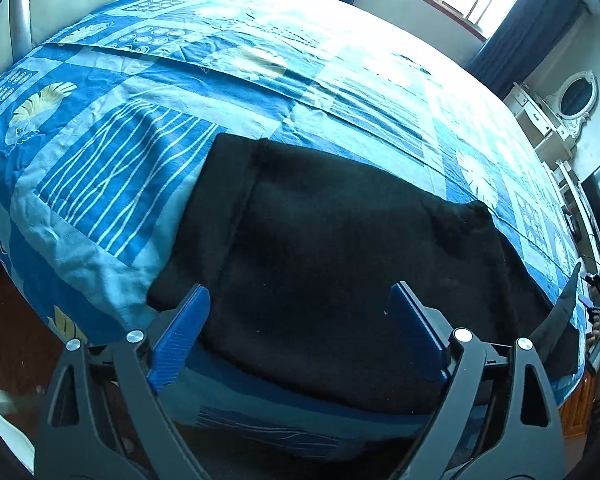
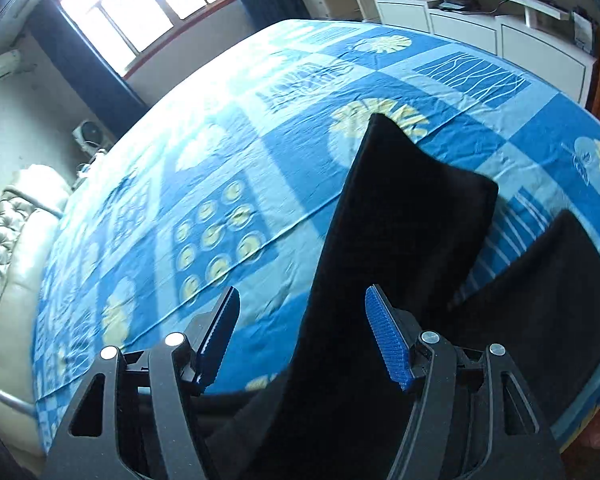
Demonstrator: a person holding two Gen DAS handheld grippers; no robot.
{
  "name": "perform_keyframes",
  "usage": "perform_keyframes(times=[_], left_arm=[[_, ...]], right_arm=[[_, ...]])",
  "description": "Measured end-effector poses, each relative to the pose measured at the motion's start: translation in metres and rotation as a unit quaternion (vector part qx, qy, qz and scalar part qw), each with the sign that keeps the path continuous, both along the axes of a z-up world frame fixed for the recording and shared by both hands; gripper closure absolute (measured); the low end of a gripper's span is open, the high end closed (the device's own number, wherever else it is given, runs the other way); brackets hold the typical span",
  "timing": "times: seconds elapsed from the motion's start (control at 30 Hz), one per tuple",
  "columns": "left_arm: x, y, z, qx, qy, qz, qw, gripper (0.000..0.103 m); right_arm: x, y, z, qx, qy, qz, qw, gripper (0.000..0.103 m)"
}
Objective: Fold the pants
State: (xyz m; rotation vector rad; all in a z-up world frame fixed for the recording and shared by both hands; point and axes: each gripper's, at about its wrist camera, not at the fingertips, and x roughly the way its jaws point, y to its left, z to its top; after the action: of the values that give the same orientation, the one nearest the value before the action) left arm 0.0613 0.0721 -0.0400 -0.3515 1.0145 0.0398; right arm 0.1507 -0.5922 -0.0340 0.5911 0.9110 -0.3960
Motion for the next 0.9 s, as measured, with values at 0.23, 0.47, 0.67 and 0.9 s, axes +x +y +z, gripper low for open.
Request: perform_keyframes(times=[0.23,0.47,0.67,0.9], left_arm=[[0.0,-0.017,-0.019,0.027,0.019,-0.01,0.9994,0.011],[0.0,-0.018,-0.02,0.025,0.021,-0.002,0.9995,0.009],[0.001,-0.022,-0.024,0.032,0.019,0.012,0.9992,0.006],[0.001,-0.034,-0.028,0.071,0.017,0.003,0.9973,0.004]], right_arm=[[0.015,-0.038,-0.025,-0.004,0.027,-0.03,0.999,0.093],[-0.12,-0.06,0.02,0.046,-0.127,-0.045,0.99,0.095],[-0.223,-0.08,-0.029,0.086,-0.105,-0.084,0.987,0.095],[-0.253,-0.096,-0.051,0.127,-0.102,-0.083,0.983,0.074]])
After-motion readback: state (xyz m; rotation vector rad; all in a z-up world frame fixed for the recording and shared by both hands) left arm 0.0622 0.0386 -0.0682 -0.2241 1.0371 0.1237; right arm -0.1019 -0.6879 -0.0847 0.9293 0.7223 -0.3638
